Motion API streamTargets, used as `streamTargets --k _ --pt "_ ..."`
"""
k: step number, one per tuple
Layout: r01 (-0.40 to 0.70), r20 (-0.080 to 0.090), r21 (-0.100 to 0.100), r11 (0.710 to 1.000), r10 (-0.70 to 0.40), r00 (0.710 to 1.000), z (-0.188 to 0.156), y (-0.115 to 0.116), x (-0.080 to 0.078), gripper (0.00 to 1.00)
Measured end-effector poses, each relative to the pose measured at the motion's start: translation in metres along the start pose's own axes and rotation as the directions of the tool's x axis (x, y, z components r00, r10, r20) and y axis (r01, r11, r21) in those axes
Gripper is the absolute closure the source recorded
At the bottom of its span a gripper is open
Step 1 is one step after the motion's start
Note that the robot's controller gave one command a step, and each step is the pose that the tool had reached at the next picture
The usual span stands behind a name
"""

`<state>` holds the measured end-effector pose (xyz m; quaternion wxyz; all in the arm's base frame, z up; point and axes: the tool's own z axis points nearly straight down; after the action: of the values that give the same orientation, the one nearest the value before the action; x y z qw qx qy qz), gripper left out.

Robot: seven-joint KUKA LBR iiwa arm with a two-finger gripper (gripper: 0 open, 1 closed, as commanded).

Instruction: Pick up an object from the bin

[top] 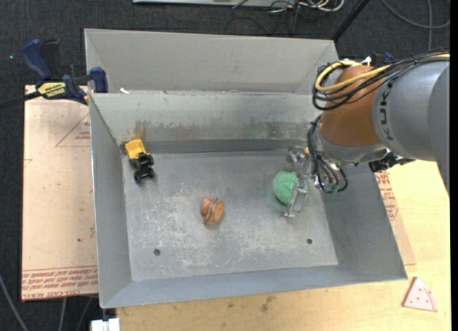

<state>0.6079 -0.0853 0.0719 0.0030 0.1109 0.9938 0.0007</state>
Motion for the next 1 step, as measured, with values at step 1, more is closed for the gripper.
streamTargets --k 1 --pt "-0.126 -0.005 0.001 0.992 0.126 0.992 0.0026 -0.0020 0.0055 1.00"
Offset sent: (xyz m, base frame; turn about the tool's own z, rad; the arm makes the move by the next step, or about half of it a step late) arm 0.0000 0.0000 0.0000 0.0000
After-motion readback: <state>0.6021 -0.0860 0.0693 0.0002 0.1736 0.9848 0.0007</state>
